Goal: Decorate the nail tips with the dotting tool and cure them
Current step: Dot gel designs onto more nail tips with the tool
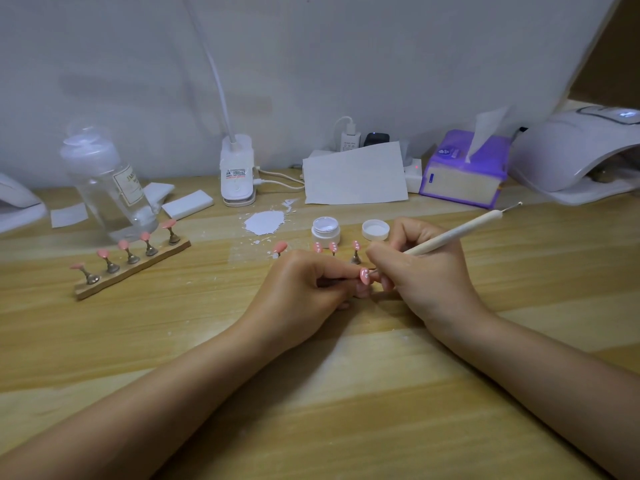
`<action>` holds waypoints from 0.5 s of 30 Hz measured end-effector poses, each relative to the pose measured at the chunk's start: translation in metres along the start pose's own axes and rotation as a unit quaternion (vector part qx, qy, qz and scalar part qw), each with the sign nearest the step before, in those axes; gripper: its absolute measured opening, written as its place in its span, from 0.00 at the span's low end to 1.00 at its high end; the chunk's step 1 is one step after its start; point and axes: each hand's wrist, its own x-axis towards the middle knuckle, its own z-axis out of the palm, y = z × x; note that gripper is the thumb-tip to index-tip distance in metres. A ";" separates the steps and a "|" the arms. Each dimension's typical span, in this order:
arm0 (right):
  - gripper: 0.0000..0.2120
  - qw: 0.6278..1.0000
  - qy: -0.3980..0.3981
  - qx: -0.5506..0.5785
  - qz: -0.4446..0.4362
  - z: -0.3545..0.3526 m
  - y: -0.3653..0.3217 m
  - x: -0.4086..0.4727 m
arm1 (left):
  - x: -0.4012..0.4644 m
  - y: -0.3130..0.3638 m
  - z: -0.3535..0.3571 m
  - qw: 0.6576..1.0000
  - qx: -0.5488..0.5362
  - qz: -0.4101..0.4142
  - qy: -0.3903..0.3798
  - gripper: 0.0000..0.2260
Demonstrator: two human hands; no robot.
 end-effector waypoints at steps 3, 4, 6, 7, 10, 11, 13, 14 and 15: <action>0.18 1.000 -0.001 -0.005 -0.002 0.000 0.000 0.000 | 0.000 0.000 0.000 1.000 0.000 0.002 0.000 0.11; 0.18 1.000 0.002 -0.004 -0.003 0.000 0.000 -0.001 | 0.000 0.000 0.000 1.000 0.003 0.002 -0.001 0.10; 0.18 1.000 0.006 -0.001 -0.005 0.000 0.000 0.000 | 0.000 -0.001 0.000 1.000 0.005 0.001 -0.001 0.10; 0.18 1.000 0.008 0.000 -0.005 0.000 0.000 0.000 | 0.000 -0.001 0.000 1.000 0.002 0.000 0.000 0.10; 0.18 1.000 0.021 -0.016 -0.013 -0.002 0.001 0.001 | 0.000 0.000 0.000 1.000 0.006 0.000 0.001 0.11; 0.18 0.999 0.024 -0.027 -0.016 -0.002 0.001 0.001 | 0.000 0.000 0.000 1.000 0.007 0.000 0.001 0.11; 0.19 0.999 0.021 -0.023 -0.012 -0.002 0.001 0.001 | 0.000 -0.001 0.000 1.000 0.003 -0.001 0.000 0.12; 0.19 1.000 0.016 -0.009 -0.005 -0.001 0.001 0.001 | 0.000 -0.001 0.000 1.000 0.002 0.000 -0.001 0.12; 0.19 1.000 0.009 0.003 0.001 -0.001 0.000 0.001 | 0.000 0.000 0.000 1.000 0.002 0.000 -0.002 0.13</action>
